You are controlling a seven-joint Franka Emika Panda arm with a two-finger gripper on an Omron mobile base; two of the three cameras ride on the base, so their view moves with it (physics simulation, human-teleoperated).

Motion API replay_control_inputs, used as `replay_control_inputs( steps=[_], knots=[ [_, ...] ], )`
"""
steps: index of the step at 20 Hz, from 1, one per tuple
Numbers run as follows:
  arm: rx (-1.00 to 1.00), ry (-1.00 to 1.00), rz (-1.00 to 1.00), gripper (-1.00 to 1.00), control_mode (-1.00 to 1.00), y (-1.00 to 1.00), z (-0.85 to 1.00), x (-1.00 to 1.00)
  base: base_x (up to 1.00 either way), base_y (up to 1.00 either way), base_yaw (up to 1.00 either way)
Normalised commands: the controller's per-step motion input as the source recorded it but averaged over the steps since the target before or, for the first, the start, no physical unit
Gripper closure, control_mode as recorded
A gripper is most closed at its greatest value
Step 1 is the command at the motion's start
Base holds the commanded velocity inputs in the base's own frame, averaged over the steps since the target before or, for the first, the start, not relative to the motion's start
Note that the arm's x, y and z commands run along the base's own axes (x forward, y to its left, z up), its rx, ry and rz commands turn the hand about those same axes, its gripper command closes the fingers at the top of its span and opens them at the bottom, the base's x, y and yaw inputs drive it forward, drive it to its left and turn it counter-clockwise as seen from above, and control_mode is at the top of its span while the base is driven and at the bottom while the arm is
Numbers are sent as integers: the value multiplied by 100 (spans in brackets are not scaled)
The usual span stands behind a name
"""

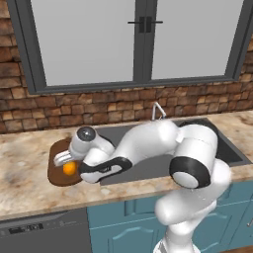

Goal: Pick the orange from the sink and place it on the cutting board to airdry. Then turn off the sink faucet.

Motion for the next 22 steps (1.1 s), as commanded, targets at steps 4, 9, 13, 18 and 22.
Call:
replay_control_inputs(
  steps=[4, 9, 13, 18, 22],
  knots=[
    [0, -12, 0, -100, -100, -16, 24, -37, 0, 0, 0],
    [0, -6, 0, -100, -100, -26, 36, -44, 0, 0, 0],
    [1, -1, 0, -100, -100, -31, 69, -33, 0, 0, 0],
    [1, 0, 0, -100, -100, -34, 76, -20, 0, 0, 0],
    [0, -2, 0, -100, -100, -11, 3, -49, 0, 0, 0]
  ],
)
